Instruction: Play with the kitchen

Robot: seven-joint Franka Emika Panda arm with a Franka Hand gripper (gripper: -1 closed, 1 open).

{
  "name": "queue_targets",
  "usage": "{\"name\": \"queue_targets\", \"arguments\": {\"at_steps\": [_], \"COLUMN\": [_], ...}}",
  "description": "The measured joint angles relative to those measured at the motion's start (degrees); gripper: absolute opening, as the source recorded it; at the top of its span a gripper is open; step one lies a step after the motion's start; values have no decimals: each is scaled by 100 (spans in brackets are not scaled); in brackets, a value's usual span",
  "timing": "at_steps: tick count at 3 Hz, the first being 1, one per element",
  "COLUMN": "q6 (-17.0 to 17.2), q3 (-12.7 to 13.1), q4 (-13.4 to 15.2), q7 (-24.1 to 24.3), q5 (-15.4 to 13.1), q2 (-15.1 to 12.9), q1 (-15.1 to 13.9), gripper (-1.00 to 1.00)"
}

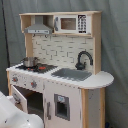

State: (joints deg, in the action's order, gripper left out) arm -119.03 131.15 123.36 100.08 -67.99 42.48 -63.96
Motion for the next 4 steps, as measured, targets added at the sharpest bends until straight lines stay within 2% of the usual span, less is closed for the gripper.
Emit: {"name": "queue_targets", "arguments": {"at_steps": [2, 3, 4], "q6": [-859, -599, -358], "q3": [-497, -580, -725], "q4": [92, 353, 706], "q7": [43, 403, 382], "q5": [-427, -577, -644], "q2": [2, -142, -273], "q1": [-463, -190, 176], "gripper": [100, 100, 100]}}
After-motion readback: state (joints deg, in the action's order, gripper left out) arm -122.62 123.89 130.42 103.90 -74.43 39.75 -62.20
